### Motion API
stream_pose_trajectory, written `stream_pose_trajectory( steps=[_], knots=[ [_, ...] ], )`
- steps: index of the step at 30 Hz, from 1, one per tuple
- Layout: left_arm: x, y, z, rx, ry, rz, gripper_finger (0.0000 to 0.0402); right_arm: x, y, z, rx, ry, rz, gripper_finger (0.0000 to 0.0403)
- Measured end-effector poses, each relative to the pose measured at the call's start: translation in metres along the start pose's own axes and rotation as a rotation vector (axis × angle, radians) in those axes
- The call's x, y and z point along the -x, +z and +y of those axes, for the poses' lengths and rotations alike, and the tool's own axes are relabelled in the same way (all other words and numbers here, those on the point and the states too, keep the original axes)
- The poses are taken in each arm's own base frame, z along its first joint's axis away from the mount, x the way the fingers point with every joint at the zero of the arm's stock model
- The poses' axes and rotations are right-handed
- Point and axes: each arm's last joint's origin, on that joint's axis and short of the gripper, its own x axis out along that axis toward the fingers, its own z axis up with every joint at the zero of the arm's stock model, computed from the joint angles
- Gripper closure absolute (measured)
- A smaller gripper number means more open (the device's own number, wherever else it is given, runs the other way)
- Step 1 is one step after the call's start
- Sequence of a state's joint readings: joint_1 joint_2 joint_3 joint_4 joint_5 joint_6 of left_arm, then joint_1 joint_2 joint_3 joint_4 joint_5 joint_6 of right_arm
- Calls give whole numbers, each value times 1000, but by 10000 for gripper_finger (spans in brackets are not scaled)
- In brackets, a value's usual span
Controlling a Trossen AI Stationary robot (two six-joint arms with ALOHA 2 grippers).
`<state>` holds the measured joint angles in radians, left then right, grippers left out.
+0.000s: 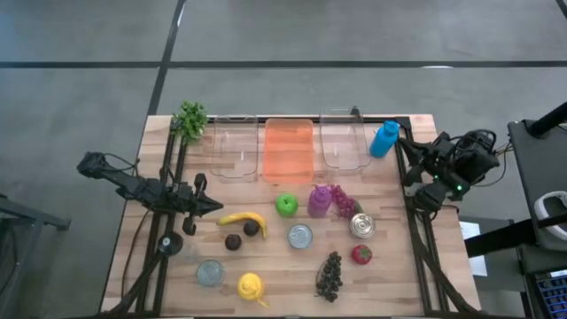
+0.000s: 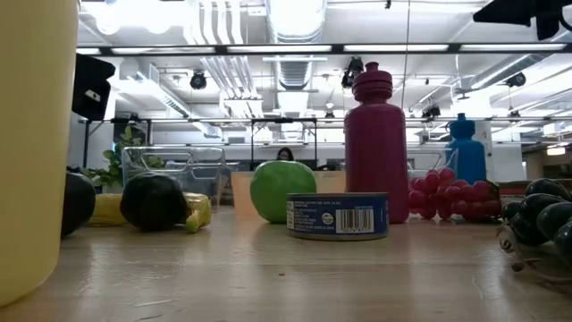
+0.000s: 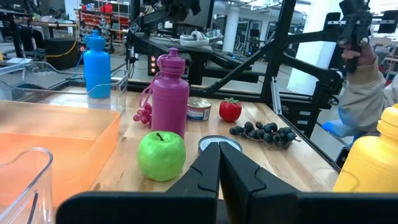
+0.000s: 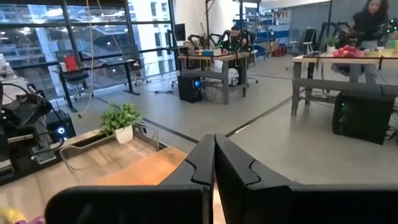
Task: Pick & Place Food Item
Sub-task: Put the blue water bottle into the right transparent bin
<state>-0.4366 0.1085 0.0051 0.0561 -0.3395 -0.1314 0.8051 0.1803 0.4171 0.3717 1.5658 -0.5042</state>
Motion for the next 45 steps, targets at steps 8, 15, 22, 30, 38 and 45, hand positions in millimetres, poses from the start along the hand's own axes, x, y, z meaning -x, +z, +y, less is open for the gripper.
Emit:
stream_pose_trajectory(
  steps=[8, 15, 22, 30, 38, 45],
  knots=[
    [0, 0, 0, 0, 0, 0, 391, 0, -1, 8, 34, -5, 2, 394],
    [0, 0, 0, 0, 0, 0, 391, 0, -5, 21, 87, -6, 2, 394],
    [0, 0, 0, 0, 0, 0, 391, 0, -9, 31, 119, -5, 3, 383],
    [0, 0, 0, 0, 0, -1, 391, 0, -9, 32, 92, -6, 3, 306],
    [0, 0, 0, 0, 0, 0, 391, 0, 13, 32, 119, -7, 4, 241],
    [0, 0, 0, 0, 0, 0, 391, 0, 25, 56, 152, -6, 3, 239]
  ],
)
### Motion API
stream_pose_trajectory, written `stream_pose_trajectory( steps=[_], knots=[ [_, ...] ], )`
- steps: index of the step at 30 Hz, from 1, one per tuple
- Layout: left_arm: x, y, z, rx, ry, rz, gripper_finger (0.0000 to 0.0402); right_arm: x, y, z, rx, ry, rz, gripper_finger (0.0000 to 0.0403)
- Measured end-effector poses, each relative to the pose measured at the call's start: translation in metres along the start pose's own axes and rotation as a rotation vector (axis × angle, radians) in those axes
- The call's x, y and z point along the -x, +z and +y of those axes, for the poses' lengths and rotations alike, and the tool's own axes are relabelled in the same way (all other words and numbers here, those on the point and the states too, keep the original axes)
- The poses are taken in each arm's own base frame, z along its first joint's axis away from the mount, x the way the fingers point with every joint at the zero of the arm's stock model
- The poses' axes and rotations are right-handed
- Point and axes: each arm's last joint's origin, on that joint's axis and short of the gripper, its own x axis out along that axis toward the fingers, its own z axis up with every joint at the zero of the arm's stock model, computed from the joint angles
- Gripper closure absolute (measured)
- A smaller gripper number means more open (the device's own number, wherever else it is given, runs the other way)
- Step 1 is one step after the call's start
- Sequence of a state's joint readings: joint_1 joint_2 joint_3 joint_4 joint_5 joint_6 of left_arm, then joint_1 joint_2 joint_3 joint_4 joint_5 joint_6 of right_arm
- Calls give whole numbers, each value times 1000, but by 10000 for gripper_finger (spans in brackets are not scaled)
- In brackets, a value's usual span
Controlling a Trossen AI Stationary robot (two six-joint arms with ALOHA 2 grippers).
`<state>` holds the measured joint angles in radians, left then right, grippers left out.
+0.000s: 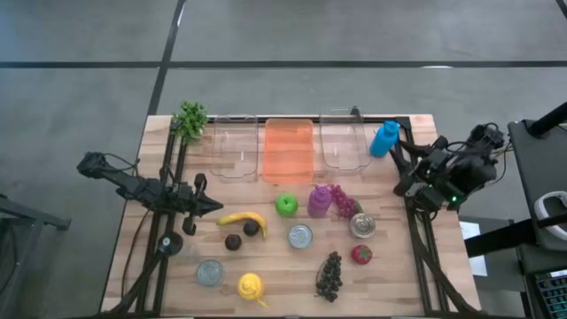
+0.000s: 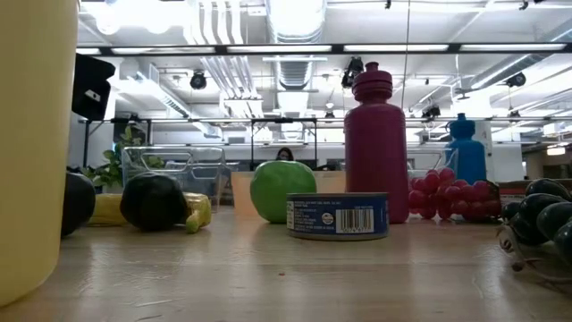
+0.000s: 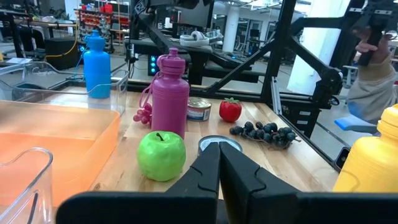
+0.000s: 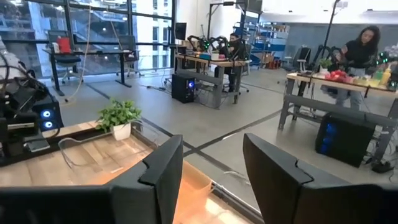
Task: Pick & Place Food Item
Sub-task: Put the blue water bottle into the right transparent bin
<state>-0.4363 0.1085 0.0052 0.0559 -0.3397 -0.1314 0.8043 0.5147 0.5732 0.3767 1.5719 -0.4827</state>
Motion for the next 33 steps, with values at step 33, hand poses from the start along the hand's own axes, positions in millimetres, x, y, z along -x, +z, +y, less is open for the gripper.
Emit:
stream_pose_trajectory(
  steps=[33],
  knots=[
    [0, 0, 0, 0, -1, 0, 391, -70, -42, 72, 90, 181, 231, 246]
  ],
)
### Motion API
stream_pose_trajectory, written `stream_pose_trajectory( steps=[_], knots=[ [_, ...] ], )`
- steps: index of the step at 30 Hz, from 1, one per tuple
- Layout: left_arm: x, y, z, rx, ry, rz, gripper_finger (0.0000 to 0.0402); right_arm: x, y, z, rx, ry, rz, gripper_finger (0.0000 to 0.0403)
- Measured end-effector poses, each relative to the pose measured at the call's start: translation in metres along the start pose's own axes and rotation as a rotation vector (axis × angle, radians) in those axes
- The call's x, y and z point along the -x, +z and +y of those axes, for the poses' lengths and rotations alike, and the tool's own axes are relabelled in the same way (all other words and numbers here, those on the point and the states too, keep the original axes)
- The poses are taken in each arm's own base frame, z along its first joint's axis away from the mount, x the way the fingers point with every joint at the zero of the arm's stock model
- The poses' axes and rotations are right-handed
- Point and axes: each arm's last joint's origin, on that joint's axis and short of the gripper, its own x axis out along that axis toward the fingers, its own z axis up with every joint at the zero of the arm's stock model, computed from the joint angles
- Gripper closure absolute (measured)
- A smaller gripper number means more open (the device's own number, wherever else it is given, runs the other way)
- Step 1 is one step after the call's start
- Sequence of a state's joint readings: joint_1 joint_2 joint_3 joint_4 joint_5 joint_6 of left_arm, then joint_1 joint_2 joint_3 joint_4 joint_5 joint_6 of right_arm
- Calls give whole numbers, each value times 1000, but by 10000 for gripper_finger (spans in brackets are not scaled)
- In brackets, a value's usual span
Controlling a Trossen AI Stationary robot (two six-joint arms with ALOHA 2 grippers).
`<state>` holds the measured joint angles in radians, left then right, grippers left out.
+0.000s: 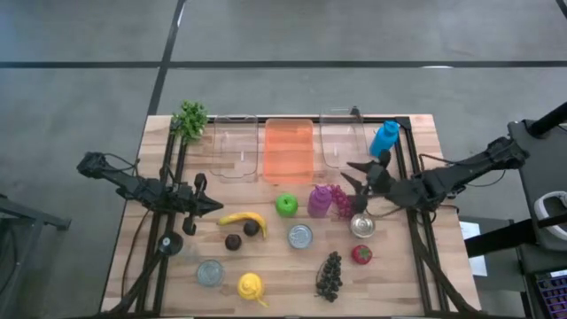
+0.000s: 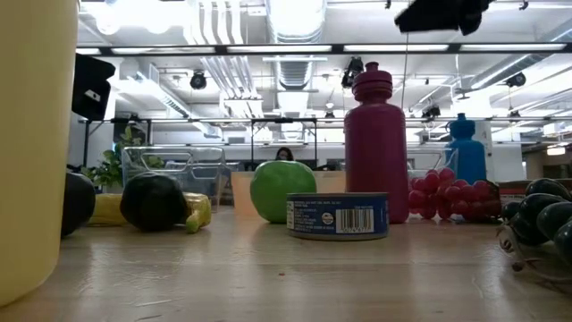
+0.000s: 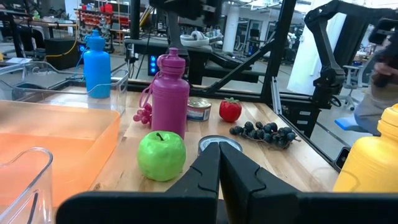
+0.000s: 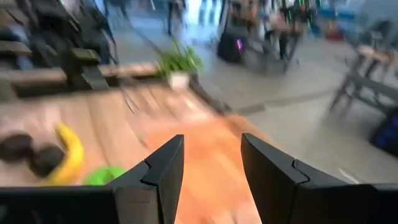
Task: Pick & Place Food Item
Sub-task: Put the blue water bottle into the right transparent bin
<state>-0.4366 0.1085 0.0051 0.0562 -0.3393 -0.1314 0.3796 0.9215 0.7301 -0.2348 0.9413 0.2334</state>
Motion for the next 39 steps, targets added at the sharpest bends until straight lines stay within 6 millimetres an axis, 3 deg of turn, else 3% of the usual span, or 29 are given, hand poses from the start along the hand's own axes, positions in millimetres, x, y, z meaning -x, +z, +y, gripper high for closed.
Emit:
stream_pose_trajectory(
  steps=[15, 23, 31, 39],
  knots=[
    [0, 0, 0, 0, 0, 0, 391, 12, 33, -78, -184, -403, 349, 258],
    [0, 0, 0, 0, 0, 0, 391, 2, 44, -111, -242, -496, 451, 247],
    [0, 0, 0, 0, 0, 0, 391, -8, 39, -144, -272, -669, 531, 246],
    [0, 0, 0, 0, 0, 0, 391, -30, 25, -169, -284, -730, 674, 257]
  ],
)
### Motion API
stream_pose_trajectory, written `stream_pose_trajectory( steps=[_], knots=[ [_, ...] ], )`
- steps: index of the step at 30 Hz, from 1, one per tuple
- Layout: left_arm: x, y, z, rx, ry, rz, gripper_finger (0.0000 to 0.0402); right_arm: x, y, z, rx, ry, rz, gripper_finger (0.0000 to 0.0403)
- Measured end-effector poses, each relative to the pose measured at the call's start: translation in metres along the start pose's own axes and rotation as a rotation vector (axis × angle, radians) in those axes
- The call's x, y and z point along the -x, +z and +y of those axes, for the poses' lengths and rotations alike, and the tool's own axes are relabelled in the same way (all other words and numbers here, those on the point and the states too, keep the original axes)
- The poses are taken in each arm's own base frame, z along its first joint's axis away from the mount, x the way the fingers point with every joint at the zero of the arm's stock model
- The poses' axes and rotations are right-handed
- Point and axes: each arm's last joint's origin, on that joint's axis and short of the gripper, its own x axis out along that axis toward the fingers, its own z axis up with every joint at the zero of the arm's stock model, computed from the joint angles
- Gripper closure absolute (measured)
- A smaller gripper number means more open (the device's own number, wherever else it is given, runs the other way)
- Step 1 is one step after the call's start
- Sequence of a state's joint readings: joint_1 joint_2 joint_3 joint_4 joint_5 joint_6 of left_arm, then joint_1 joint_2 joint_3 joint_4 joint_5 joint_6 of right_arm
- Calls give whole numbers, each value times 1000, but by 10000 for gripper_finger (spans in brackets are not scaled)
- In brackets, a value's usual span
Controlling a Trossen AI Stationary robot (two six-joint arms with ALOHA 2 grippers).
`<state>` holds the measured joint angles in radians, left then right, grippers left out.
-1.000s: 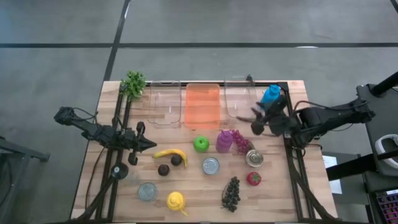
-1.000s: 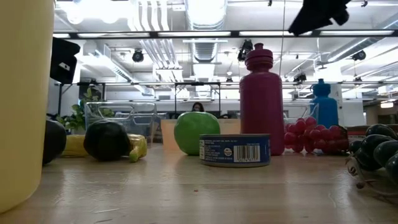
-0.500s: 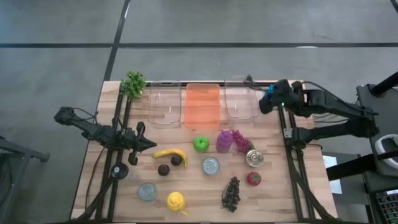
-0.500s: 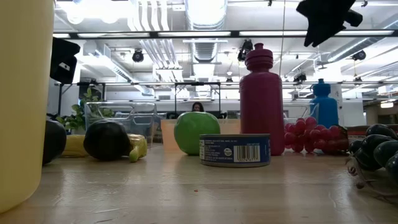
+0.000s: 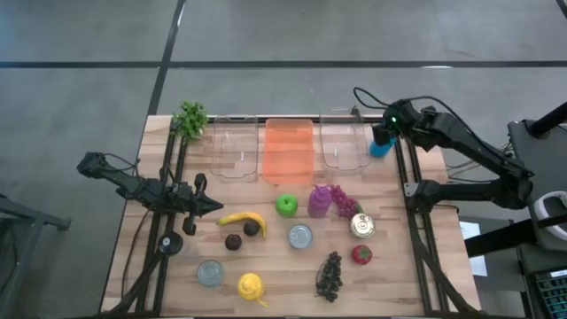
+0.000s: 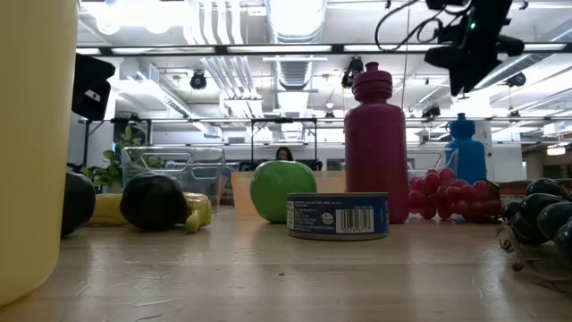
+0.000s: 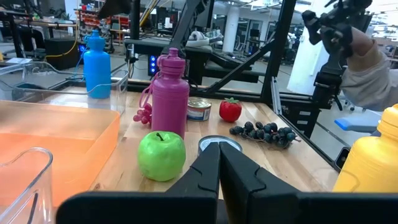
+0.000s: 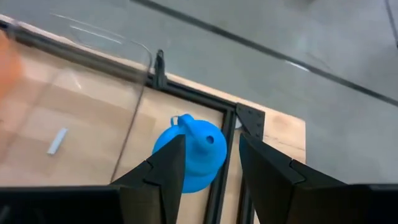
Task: Pick & Place Food Item
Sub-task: Put the blue water bottle into the right transparent bin
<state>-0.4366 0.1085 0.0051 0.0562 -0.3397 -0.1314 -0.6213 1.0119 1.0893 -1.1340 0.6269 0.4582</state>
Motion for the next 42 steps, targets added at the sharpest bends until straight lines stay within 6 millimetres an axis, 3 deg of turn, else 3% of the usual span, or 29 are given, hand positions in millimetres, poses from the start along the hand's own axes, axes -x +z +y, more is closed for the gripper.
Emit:
stream_pose_trajectory(
  steps=[10, 22, 36, 42],
  knots=[
    [0, 0, 0, 0, 0, 0, 391, -33, 11, -4, 10, -28, 138, 257],
    [0, 0, 0, 0, 0, 0, 391, -33, 10, -4, -12, 21, 157, 273],
    [0, 0, 0, 0, 0, 0, 391, -47, 11, 3, 19, 42, 216, 267],
    [0, 0, 0, 0, 0, 0, 391, -49, 13, 4, 28, 47, 205, 295]
  ],
)
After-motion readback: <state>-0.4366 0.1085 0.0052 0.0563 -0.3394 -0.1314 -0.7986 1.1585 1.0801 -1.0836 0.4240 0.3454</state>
